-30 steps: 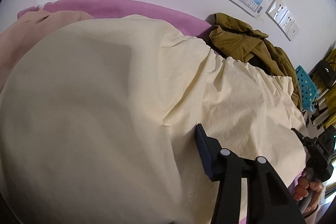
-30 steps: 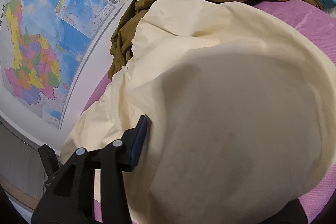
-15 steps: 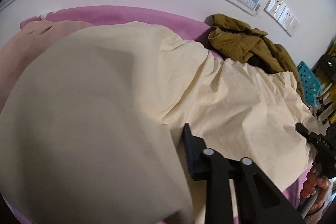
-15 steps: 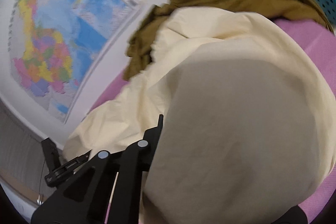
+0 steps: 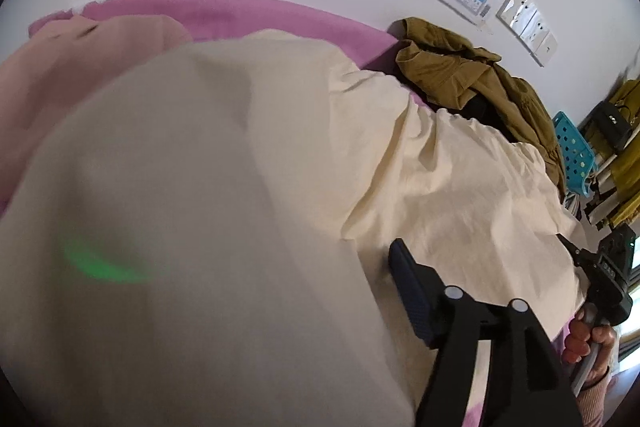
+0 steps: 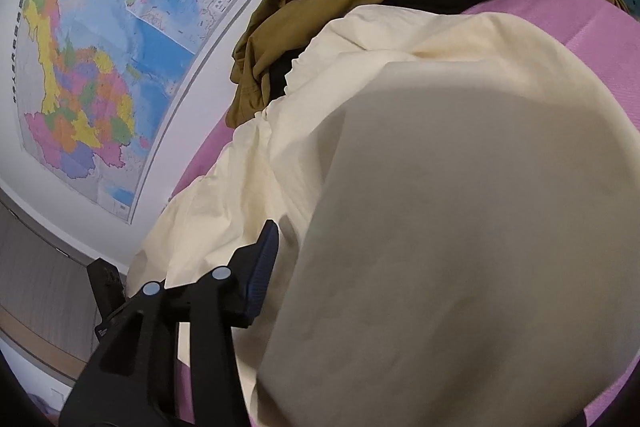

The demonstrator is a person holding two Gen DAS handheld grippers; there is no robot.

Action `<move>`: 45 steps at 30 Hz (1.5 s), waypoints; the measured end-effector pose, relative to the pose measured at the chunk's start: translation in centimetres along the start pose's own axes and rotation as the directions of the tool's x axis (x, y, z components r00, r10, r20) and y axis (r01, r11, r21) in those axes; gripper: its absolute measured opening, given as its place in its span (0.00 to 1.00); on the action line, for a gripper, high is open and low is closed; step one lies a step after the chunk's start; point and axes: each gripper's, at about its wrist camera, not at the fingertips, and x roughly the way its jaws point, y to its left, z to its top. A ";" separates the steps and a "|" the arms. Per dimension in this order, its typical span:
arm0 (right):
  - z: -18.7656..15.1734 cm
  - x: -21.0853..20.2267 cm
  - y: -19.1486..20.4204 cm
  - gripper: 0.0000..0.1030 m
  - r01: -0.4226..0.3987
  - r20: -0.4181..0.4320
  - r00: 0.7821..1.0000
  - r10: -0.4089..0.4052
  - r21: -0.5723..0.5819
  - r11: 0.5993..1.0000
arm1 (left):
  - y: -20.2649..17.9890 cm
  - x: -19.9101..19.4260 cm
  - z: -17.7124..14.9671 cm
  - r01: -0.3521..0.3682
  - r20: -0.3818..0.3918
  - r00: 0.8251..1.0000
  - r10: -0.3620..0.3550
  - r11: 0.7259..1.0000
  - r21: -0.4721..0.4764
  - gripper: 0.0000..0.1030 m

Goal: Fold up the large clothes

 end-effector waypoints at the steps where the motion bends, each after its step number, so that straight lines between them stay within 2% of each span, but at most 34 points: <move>1: 0.1 0.2 0.1 0.46 0.000 0.000 1.000 0.000 -0.001 1.000 | -0.1 0.1 0.0 -0.002 0.006 1.000 0.002 1.000 0.004 0.67; 3: 0.3 0.3 -0.1 0.47 -0.001 0.002 1.000 0.001 -0.002 1.000 | -0.4 0.3 0.1 -0.012 0.012 1.000 0.012 1.000 0.013 0.68; 4: 0.4 0.5 0.0 0.46 -0.002 0.001 1.000 0.002 -0.009 1.000 | -0.6 0.4 0.2 -0.023 0.017 1.000 0.023 1.000 0.011 0.65; 6: 0.5 0.9 0.1 0.38 0.009 -0.002 1.000 -0.010 -0.020 1.000 | -0.8 0.4 0.3 -0.035 0.024 0.999 0.034 0.999 0.009 0.55; 8: 0.6 1.0 0.0 0.21 0.005 0.002 1.000 -0.005 -0.017 1.000 | -1.0 0.2 0.4 -0.042 0.028 0.999 0.042 0.999 0.003 0.45; 10: 0.7 0.8 0.5 0.15 0.005 0.013 1.000 -0.004 -0.040 0.999 | -1.3 -0.2 0.4 -0.052 0.037 0.998 0.052 0.998 0.016 0.32; 13: 1.0 0.2 1.3 0.12 -0.021 0.022 1.000 0.022 -0.052 0.998 | -1.6 -0.6 0.7 -0.064 0.052 0.997 0.063 0.998 0.025 0.25; 25: 2.8 -2.2 6.9 0.09 -0.065 0.073 0.994 0.077 -0.151 0.986 | -2.4 -2.7 2.5 -0.055 0.087 0.995 0.050 0.997 0.052 0.17; 34: 4.2 -4.0 11.8 0.09 -0.109 0.100 0.985 0.139 -0.261 0.959 | -3.2 -5.6 4.6 -0.043 0.161 0.987 0.029 0.995 0.086 0.15; 45: 6.6 -3.7 16.7 0.08 -0.175 0.110 0.968 0.224 -0.342 0.923 | -2.4 -10.2 7.2 -0.074 0.281 0.958 0.046 0.993 0.088 0.15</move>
